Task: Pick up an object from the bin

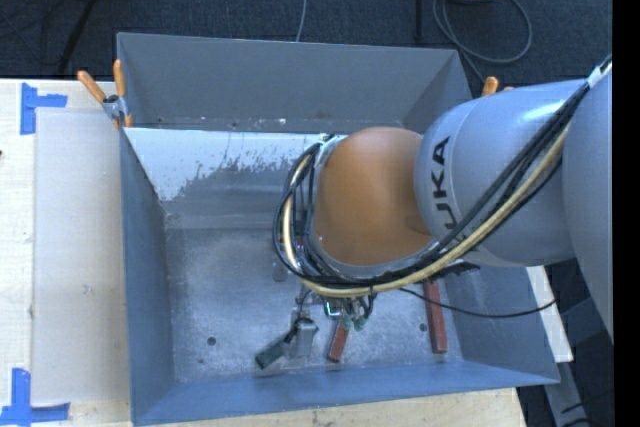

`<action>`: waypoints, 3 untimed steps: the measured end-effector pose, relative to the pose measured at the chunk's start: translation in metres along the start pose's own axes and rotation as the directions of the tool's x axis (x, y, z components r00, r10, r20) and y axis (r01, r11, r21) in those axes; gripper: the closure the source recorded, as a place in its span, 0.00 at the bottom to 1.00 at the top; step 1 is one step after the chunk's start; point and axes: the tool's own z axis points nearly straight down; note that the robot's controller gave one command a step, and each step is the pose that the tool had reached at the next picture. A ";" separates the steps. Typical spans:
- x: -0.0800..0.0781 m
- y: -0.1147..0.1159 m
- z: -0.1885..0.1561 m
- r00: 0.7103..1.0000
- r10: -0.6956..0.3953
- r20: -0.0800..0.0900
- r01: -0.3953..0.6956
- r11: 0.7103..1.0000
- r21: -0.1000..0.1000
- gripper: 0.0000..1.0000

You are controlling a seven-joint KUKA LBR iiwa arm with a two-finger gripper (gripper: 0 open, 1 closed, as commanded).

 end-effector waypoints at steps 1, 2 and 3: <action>0.012 -0.014 0.087 0.983 -0.180 0.030 0.180 0.984 0.000 0.00; 0.017 -0.014 0.089 0.984 -0.179 0.009 0.179 0.984 0.000 1.00; -0.005 0.015 -0.034 0.986 -0.166 0.018 0.166 0.986 -0.001 1.00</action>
Offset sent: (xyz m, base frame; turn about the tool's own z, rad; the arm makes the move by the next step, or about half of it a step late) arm -0.0183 -0.0144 -0.0883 -0.1843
